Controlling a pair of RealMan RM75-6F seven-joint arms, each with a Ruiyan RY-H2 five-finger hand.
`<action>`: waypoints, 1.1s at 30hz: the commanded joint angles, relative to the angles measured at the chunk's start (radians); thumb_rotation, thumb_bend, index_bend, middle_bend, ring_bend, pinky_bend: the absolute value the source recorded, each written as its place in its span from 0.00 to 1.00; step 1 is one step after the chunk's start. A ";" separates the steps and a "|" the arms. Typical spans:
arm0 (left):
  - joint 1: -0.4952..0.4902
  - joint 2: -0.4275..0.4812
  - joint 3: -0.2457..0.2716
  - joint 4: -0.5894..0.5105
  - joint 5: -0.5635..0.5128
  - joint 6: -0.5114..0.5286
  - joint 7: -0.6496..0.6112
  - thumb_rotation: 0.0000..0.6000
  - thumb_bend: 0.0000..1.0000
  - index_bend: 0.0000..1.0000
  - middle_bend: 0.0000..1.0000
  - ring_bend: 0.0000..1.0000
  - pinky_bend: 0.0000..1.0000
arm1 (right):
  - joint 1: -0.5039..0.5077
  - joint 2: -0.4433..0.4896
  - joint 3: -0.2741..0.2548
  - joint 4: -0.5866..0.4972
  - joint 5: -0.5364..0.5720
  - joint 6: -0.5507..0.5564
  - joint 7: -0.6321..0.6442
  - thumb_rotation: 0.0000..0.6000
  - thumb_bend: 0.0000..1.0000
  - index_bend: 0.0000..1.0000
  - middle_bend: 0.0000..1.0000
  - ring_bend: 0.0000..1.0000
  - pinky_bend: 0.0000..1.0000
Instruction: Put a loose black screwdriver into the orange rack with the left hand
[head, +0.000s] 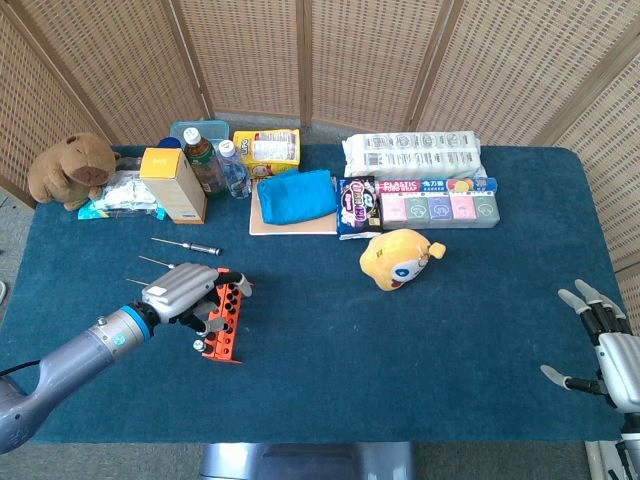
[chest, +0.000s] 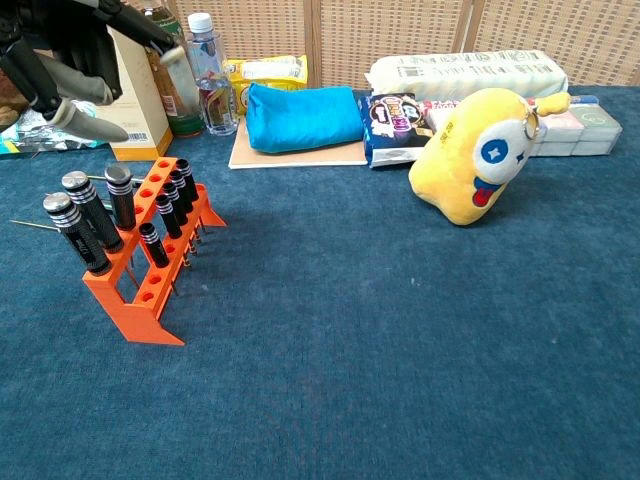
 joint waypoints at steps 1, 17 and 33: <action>-0.008 -0.005 0.010 -0.018 0.001 0.065 0.093 0.53 0.29 0.44 0.93 0.90 0.99 | 0.000 0.001 -0.001 0.001 -0.002 0.000 0.002 1.00 0.01 0.12 0.00 0.00 0.00; -0.038 -0.001 0.072 -0.056 -0.020 0.071 0.291 0.39 0.28 0.54 0.92 0.89 0.98 | 0.002 -0.005 -0.003 -0.006 -0.001 -0.005 -0.017 1.00 0.01 0.12 0.00 0.00 0.00; -0.147 -0.062 0.164 -0.118 -0.208 0.149 0.664 0.38 0.28 0.55 0.92 0.89 0.98 | -0.001 0.003 -0.002 -0.005 -0.003 0.001 -0.001 1.00 0.01 0.12 0.00 0.00 0.00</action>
